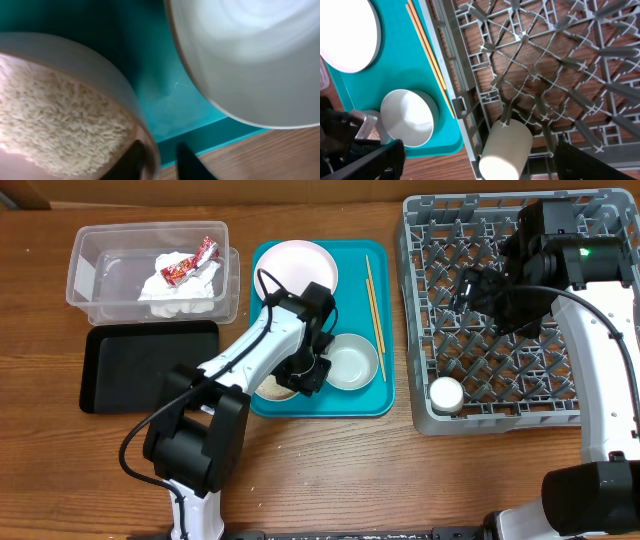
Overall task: Sort waste into correct bins and load items into the dishwasher
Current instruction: 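Grasp the pink bowl of rice with the left gripper and lift it, then tip the pink bowl over the black tray to pour out the rice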
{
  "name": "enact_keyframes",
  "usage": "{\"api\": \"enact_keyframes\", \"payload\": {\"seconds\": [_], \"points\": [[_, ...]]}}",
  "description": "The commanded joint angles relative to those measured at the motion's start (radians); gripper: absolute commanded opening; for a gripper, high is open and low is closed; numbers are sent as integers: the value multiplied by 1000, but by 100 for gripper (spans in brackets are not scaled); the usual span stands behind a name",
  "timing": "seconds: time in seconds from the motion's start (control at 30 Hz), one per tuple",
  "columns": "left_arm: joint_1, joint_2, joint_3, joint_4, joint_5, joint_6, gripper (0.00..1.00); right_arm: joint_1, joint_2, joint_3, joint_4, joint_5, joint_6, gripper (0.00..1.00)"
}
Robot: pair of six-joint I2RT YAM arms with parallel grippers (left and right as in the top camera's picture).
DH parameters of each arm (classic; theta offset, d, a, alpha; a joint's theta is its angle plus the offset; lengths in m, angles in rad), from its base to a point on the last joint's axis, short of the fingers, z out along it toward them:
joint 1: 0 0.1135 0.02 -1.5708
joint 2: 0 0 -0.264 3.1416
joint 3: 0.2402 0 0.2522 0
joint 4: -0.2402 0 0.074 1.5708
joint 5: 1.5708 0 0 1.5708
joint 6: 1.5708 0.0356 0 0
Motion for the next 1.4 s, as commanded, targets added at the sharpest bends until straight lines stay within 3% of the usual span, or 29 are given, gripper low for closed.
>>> {"api": "enact_keyframes", "payload": {"seconds": [0.0, 0.1, 0.3, 0.6, 0.73, 0.93, 1.13, 1.37], "points": [[-6, 2, -12, 11, -38, 13, 13, -1, -2, 28, 2, 0, -5, 98], [-6, 2, -11, 17, -41, 12, 4, -1, -1, 28, 2, 0, -5, 98], [5, 1, 17, -6, -45, 5, 4, -1, -1, 28, 3, 0, -8, 99], [125, -51, 296, -192, 32, 6, 4, -1, -1, 28, 10, 0, -8, 99], [237, -120, 313, -193, 165, 27, 4, 0, -1, 28, 14, 0, -8, 99], [457, -151, 268, -206, 379, 157, 4, 0, -1, 28, 14, 0, -8, 99], [687, -148, 111, -156, 705, 384, 4, 0, -1, 28, 14, -1, -8, 99], [943, -146, -90, -26, 1038, 493, 4, 0, -1, 28, 13, -1, -8, 99]]}}
